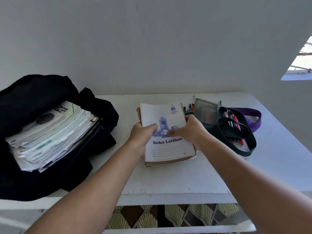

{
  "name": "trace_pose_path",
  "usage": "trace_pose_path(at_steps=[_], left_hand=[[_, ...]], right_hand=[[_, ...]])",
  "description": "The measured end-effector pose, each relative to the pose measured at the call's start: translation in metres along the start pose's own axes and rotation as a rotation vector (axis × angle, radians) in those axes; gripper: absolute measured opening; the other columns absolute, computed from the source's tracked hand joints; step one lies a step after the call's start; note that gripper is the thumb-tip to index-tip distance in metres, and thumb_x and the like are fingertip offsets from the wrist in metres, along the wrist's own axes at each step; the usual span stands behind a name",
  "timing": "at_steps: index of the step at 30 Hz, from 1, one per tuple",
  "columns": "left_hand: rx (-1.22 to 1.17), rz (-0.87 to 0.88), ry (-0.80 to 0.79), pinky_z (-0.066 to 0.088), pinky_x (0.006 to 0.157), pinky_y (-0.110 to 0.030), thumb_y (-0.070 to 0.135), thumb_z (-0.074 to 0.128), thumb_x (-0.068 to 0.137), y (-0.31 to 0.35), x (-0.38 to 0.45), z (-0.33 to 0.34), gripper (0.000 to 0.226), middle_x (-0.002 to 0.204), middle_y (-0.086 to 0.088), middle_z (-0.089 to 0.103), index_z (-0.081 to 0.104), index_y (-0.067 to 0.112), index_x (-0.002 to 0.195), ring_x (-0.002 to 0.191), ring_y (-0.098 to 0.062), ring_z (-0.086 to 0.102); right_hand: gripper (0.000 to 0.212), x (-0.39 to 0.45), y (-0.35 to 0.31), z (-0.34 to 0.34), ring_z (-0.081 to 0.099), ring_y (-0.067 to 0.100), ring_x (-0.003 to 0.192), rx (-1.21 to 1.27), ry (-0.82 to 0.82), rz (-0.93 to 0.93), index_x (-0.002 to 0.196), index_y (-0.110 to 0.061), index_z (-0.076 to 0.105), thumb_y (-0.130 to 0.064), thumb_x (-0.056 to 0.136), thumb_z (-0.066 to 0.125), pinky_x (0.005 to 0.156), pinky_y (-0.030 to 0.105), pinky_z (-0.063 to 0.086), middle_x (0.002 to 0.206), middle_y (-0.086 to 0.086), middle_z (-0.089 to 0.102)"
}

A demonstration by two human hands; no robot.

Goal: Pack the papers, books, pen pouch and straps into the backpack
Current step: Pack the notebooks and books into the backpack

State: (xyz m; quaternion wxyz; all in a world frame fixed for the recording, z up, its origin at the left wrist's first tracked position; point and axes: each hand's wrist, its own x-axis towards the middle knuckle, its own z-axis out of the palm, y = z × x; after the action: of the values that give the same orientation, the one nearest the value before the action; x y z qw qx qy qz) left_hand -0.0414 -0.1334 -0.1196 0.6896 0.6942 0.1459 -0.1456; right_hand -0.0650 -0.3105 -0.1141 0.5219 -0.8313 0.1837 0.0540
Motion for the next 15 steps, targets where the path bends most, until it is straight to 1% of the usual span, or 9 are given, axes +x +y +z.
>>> trace_pose_path(at_steps=[2, 3, 5, 6, 8, 10, 12, 13, 15], left_hand=[[-0.005, 0.081, 0.007, 0.061, 0.072, -0.055, 0.006, 0.065, 0.066, 0.011, -0.002, -0.010, 0.039, 0.094, -0.020, 0.072, 0.064, 0.009, 0.105, 0.079, -0.035, 0.072], [0.004, 0.158, 0.005, 0.060, 0.073, -0.051, 0.005, 0.064, 0.069, 0.018, -0.005, -0.014, 0.036, 0.093, -0.018, 0.072, 0.064, 0.012, 0.105, 0.080, -0.034, 0.072], [-0.003, 0.348, -0.002, 0.060, 0.074, -0.048, 0.007, 0.064, 0.075, 0.030, -0.008, -0.020, 0.035, 0.096, -0.011, 0.074, 0.065, 0.020, 0.107, 0.086, -0.031, 0.073], [-0.014, 0.444, 0.003, 0.060, 0.073, -0.044, 0.005, 0.065, 0.078, 0.035, -0.010, -0.022, 0.036, 0.098, -0.007, 0.074, 0.064, 0.022, 0.110, 0.090, -0.025, 0.074], [-0.056, 0.586, 0.031, 0.058, 0.071, -0.026, 0.000, 0.066, 0.084, 0.039, -0.012, -0.025, 0.046, 0.107, 0.001, 0.074, 0.058, 0.020, 0.125, 0.094, -0.012, 0.073], [-0.130, 0.600, 0.031, 0.058, 0.076, -0.024, 0.001, 0.069, 0.085, 0.030, -0.007, -0.029, 0.058, 0.117, -0.001, 0.072, 0.052, 0.016, 0.138, 0.102, -0.013, 0.072], [-0.134, 0.529, 0.020, 0.059, 0.081, -0.028, 0.003, 0.071, 0.085, 0.007, 0.000, -0.033, 0.057, 0.116, -0.001, 0.073, 0.053, 0.015, 0.138, 0.104, -0.013, 0.072], [-0.111, 0.494, 0.011, 0.059, 0.082, -0.028, 0.004, 0.072, 0.086, -0.004, 0.004, -0.033, 0.054, 0.114, 0.001, 0.074, 0.056, 0.016, 0.136, 0.103, -0.012, 0.073], [-0.060, 0.460, -0.001, 0.059, 0.086, -0.034, 0.009, 0.075, 0.083, -0.016, 0.015, -0.034, 0.052, 0.113, 0.000, 0.075, 0.059, 0.016, 0.132, 0.105, -0.016, 0.073]], right_hand=[[0.050, -0.005, -0.006, 0.001, 0.079, 0.021, 0.083, 0.182, -0.082, -0.037, 0.112, -0.015, 0.070, -0.019, 0.070, 0.096, 0.084, 0.049, 0.064, 0.095, 0.002, 0.081], [0.042, -0.007, -0.010, 0.002, 0.079, 0.022, 0.086, 0.306, -0.108, -0.061, 0.110, -0.014, 0.074, -0.013, 0.073, 0.094, 0.089, 0.053, 0.062, 0.096, 0.002, 0.081], [0.040, -0.011, -0.020, 0.003, 0.079, 0.027, 0.094, 0.524, -0.120, -0.148, 0.110, -0.011, 0.075, -0.003, 0.074, 0.090, 0.094, 0.057, 0.059, 0.102, 0.006, 0.081], [0.041, -0.013, -0.026, 0.005, 0.078, 0.029, 0.097, 0.581, -0.103, -0.218, 0.112, -0.010, 0.074, -0.001, 0.075, 0.089, 0.094, 0.057, 0.060, 0.105, 0.007, 0.081], [0.043, -0.014, -0.036, 0.009, 0.078, 0.027, 0.098, 0.605, -0.044, -0.350, 0.114, -0.011, 0.074, -0.002, 0.075, 0.090, 0.089, 0.051, 0.062, 0.106, 0.005, 0.081], [0.047, -0.015, -0.038, 0.013, 0.078, 0.025, 0.098, 0.598, -0.056, -0.418, 0.118, -0.009, 0.072, -0.002, 0.075, 0.090, 0.083, 0.043, 0.064, 0.107, 0.006, 0.080], [0.055, -0.018, -0.030, 0.018, 0.076, 0.025, 0.105, 0.526, -0.154, -0.432, 0.127, -0.008, 0.069, -0.004, 0.076, 0.090, 0.085, 0.039, 0.064, 0.113, 0.007, 0.079], [0.054, -0.018, -0.022, 0.021, 0.075, 0.024, 0.107, 0.473, -0.187, -0.419, 0.127, -0.011, 0.069, -0.007, 0.077, 0.090, 0.087, 0.040, 0.063, 0.114, 0.005, 0.078], [0.039, -0.019, -0.014, 0.024, 0.076, 0.020, 0.104, 0.401, -0.177, -0.396, 0.117, -0.018, 0.075, -0.011, 0.081, 0.088, 0.087, 0.037, 0.064, 0.109, -0.001, 0.080]])
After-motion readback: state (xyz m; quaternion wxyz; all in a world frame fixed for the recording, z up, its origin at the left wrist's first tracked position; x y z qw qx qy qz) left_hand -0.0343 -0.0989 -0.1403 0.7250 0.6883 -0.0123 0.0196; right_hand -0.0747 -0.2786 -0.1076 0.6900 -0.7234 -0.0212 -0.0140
